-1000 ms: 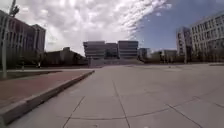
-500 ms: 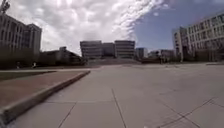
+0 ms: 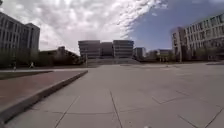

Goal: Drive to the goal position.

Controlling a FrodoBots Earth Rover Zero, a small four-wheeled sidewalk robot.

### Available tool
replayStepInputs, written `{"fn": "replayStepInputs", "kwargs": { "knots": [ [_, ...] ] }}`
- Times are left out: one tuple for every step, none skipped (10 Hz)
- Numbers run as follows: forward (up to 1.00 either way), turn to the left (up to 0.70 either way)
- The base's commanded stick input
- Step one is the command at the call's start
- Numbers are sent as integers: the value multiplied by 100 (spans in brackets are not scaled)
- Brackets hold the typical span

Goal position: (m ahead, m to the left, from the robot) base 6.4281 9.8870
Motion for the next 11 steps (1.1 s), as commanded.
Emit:
{"fn": "replayStepInputs", "kwargs": {
  "knots": [
    [70,0],
    [70,0],
    [70,0],
    [70,0],
    [70,0],
    [70,0],
    [70,0],
    [70,0],
    [70,0],
    [70,0],
    [70,0]
  ]
}}
